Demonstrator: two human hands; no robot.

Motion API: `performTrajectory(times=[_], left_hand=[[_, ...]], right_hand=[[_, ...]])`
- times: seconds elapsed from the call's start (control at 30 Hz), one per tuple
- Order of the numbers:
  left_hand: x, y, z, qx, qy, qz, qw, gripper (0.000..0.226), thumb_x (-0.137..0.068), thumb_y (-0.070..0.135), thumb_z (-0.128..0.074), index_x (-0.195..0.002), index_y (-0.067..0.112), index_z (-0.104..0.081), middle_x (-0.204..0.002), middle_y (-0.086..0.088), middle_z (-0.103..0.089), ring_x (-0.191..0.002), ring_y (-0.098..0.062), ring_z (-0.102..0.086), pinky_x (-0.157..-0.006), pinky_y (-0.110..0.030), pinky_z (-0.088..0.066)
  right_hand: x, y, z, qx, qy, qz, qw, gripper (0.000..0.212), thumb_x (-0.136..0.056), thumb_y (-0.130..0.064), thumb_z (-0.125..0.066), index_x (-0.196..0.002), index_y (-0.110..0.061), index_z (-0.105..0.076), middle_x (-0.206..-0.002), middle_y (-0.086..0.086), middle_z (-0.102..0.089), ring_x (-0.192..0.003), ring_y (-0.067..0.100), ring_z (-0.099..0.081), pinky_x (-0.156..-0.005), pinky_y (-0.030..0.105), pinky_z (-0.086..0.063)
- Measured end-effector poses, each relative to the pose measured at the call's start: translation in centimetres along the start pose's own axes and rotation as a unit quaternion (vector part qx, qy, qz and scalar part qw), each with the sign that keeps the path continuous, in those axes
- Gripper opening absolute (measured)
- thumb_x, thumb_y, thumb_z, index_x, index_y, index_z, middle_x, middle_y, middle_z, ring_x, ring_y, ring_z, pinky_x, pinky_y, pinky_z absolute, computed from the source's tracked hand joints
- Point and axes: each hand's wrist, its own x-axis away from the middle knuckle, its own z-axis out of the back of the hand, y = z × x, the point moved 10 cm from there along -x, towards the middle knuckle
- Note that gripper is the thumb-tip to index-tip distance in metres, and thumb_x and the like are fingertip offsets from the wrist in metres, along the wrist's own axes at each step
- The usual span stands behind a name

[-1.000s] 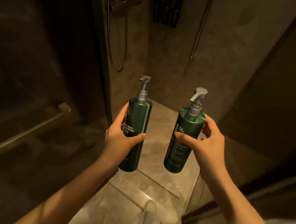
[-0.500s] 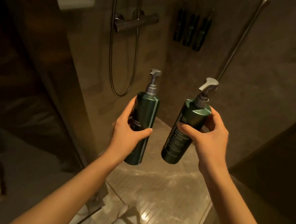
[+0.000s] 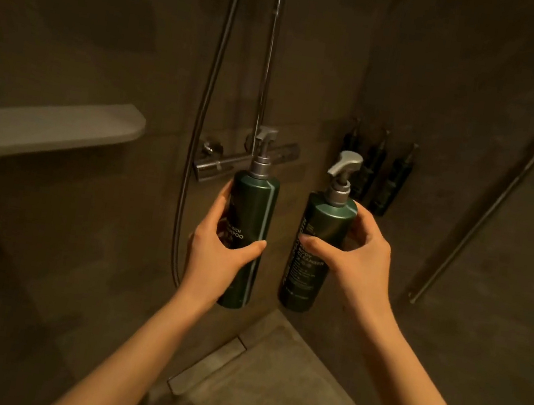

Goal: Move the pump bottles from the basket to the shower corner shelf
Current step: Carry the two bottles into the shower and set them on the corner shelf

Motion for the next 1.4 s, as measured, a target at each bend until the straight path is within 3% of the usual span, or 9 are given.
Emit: performTrajectory(times=[0.2,0.33,0.43,0.53,0.73,0.9,1.07,1.3,1.4], left_hand=[[-6.4,-0.8,1.2,-0.026,0.063,-0.006,0.998,0.094,-0.063,0.013,-0.084,-0.122,0.066,-0.033,-0.107,0.049,-0.052,-0.105,0.024,-0.049,-0.077,0.005,-0.038],[-9.0,1.3,3.8,-0.057,0.148,-0.031,0.987,0.091,-0.062,0.009,-0.082,-0.127,0.054,-0.036,-0.11,0.044,-0.056,-0.108,0.018,-0.053,-0.081,0.0,-0.041],[-9.7,4.1,6.1,-0.086,0.224,-0.043,0.97,0.091,-0.062,0.01,-0.082,-0.129,0.051,-0.036,-0.115,0.031,-0.058,-0.108,0.016,-0.053,-0.082,0.0,-0.042],[-10.0,7.2,8.7,-0.118,0.29,-0.052,0.948,0.09,-0.062,0.013,-0.082,-0.124,0.057,-0.035,-0.113,0.028,-0.053,-0.101,0.02,-0.053,-0.077,0.0,-0.043],[-10.6,14.7,14.1,-0.213,0.377,-0.097,0.896,0.097,-0.062,0.013,-0.083,-0.141,0.037,-0.033,-0.116,0.019,-0.058,-0.105,0.008,-0.059,-0.078,-0.005,-0.047],[-11.3,17.7,18.7,-0.254,0.407,-0.117,0.87,0.093,-0.064,0.018,-0.082,-0.137,0.049,-0.032,-0.112,0.023,-0.057,-0.1,0.012,-0.058,-0.07,-0.004,-0.048],[-10.7,16.0,22.7,-0.281,0.44,-0.099,0.847,0.092,-0.065,0.018,-0.081,-0.128,0.063,-0.03,-0.107,0.028,-0.054,-0.095,0.022,-0.054,-0.063,-0.002,-0.046],[-9.7,12.5,26.8,-0.28,0.464,-0.081,0.837,0.095,-0.066,0.01,-0.08,-0.139,0.046,-0.031,-0.106,0.036,-0.048,-0.089,0.032,-0.047,-0.061,0.006,-0.039],[-9.5,11.9,28.0,-0.272,0.477,-0.076,0.832,0.095,-0.067,0.012,-0.08,-0.138,0.048,-0.029,-0.103,0.038,-0.047,-0.088,0.033,-0.046,-0.059,0.001,-0.043]], right_hand=[[-9.4,3.6,-4.3,-0.033,-0.079,-0.008,0.996,0.066,-0.06,-0.026,-0.085,-0.111,-0.046,-0.049,-0.102,-0.032,-0.055,-0.093,-0.024,-0.05,-0.07,0.009,-0.04],[-15.1,3.7,-9.4,-0.102,-0.184,-0.004,0.978,0.062,-0.059,-0.017,-0.085,-0.097,-0.05,-0.049,-0.097,-0.031,-0.056,-0.089,-0.018,-0.052,-0.068,0.01,-0.042],[-18.7,1.2,-12.8,-0.154,-0.255,0.028,0.954,0.062,-0.059,-0.008,-0.084,-0.101,-0.043,-0.054,-0.097,-0.027,-0.058,-0.083,-0.021,-0.056,-0.062,0.003,-0.046],[-20.8,-2.1,-15.9,-0.192,-0.318,0.062,0.927,0.064,-0.058,-0.008,-0.085,-0.11,-0.034,-0.057,-0.103,-0.023,-0.062,-0.094,-0.011,-0.058,-0.069,0.01,-0.046],[-22.5,-11.0,-21.6,-0.261,-0.407,0.134,0.865,0.06,-0.06,-0.016,-0.084,-0.106,-0.042,-0.056,-0.098,-0.03,-0.06,-0.084,-0.026,-0.054,-0.063,0.005,-0.044],[-22.3,-16.6,-25.7,-0.307,-0.432,0.163,0.832,0.06,-0.063,-0.017,-0.083,-0.115,-0.033,-0.057,-0.101,-0.027,-0.061,-0.086,-0.021,-0.056,-0.067,0.008,-0.045],[-20.0,-18.4,-30.9,-0.312,-0.452,0.158,0.821,0.054,-0.062,-0.018,-0.084,-0.101,-0.042,-0.056,-0.096,-0.024,-0.062,-0.086,-0.015,-0.059,-0.071,0.014,-0.044],[-17.8,-18.4,-36.3,-0.272,-0.454,0.149,0.835,0.06,-0.061,-0.021,-0.084,-0.113,-0.033,-0.056,-0.105,-0.016,-0.063,-0.103,0.009,-0.06,-0.091,0.039,-0.05],[-17.7,-18.5,-37.7,-0.263,-0.452,0.142,0.841,0.064,-0.063,-0.021,-0.083,-0.119,-0.03,-0.055,-0.112,-0.011,-0.063,-0.106,0.013,-0.06,-0.093,0.044,-0.05]])
